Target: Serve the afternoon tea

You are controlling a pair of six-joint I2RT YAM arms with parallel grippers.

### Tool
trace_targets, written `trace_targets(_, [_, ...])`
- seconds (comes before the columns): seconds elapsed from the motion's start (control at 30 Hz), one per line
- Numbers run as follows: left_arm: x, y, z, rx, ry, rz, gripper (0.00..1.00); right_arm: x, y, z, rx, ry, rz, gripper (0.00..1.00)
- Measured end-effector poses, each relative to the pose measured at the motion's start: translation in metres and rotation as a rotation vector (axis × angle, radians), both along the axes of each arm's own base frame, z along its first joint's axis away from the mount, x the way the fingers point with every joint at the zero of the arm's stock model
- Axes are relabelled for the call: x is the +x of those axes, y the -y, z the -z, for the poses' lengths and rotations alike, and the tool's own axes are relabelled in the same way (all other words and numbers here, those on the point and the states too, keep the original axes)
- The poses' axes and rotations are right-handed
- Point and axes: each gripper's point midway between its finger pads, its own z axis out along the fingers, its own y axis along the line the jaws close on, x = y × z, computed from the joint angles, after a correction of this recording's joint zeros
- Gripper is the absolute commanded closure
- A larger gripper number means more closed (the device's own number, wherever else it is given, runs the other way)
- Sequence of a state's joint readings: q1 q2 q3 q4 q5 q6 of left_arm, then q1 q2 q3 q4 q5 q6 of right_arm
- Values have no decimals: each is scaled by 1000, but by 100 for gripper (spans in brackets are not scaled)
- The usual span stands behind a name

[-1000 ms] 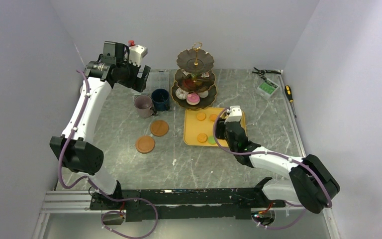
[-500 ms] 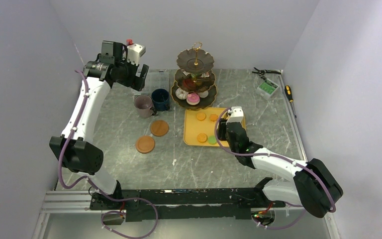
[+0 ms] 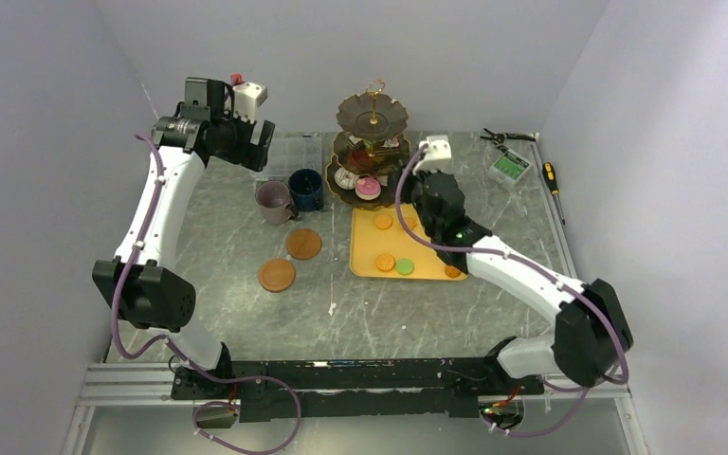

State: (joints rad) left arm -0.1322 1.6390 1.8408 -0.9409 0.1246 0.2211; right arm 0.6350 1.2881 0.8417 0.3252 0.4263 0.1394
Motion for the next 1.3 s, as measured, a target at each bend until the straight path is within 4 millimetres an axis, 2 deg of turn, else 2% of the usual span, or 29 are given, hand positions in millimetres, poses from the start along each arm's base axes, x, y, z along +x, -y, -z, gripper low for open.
trace_targets(0.07, [1, -3, 1, 0, -2, -8, 7, 16, -12, -19, 14, 38, -16, 67])
trace_targets(0.17, [1, -9, 4, 0, -8, -20, 7, 38, -27, -31, 18, 65, -34, 67])
trace_targets(0.27, [2, -14, 4, -1, -6, -33, 7, 55, -39, -28, 13, 66, -49, 67])
trace_targets(0.43, [4, -23, 5, -6, -7, -51, 7, 73, -48, -4, -5, 43, -47, 67])
trace_targets(0.5, [4, -25, 5, -9, -6, -56, 7, 78, -49, 0, -2, 48, -43, 67])
trace_targets(0.7, [4, -29, 4, -26, -7, -57, 7, 89, -49, -9, 31, 93, -27, 66])
trace_targets(0.87, [4, -30, 4, -33, -8, -58, 7, 96, -45, -8, 43, 102, -14, 66])
trace_targets(0.97, [4, -30, 4, -37, -9, -55, 7, 99, -45, -1, 46, 93, -11, 60])
trace_targets(1.07, [4, -30, 4, -38, -9, -55, 7, 101, -48, 7, 48, 77, -18, 48])
trace_targets(1.3, [4, -30, 4, -39, -9, -54, 7, 100, -52, 7, 70, 75, -34, 41])
